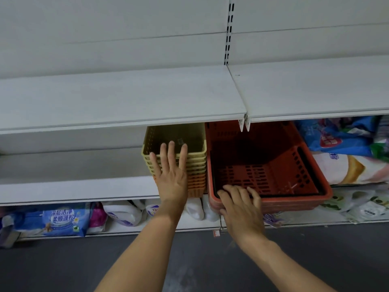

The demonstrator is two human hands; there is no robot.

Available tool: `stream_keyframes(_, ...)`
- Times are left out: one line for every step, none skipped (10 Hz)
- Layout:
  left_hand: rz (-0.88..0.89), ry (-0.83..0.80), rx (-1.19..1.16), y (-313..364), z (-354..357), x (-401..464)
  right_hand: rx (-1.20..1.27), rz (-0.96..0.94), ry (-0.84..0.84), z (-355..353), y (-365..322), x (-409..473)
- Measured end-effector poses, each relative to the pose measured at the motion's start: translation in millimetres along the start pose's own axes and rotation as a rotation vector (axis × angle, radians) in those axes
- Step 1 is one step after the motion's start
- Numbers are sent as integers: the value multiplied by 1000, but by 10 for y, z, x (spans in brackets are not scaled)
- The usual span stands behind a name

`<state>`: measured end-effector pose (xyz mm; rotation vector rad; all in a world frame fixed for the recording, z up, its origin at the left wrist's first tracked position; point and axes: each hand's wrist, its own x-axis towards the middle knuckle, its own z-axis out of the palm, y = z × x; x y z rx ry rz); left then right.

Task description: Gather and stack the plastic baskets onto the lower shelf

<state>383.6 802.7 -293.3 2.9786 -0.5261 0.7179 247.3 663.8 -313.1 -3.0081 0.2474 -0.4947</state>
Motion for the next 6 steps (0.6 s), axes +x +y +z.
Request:
stream_keyframes(-3, -47, 23, 37, 0, 123, -1, -9, -25, 10, 4, -17)
stream_keyframes(1, -142, -37, 0, -58, 213, 17, 0, -118, -22, 3, 0)
stream_keyframes(27, -228, -116, -19, -181, 124, 0, 16, -231, -167, -14, 22)
stream_keyframes(62, -388, -268, 0, -496, 35, 43, -27, -425, -481, -24, 88)
stream_keyframes(70, -508, -331, 21, -728, -128, 81, -5, -580, -713, -50, 111)
stream_keyframes(-23, -653, -654, -92, -1121, -574, 169, 10, -612, -1146, -148, -28)
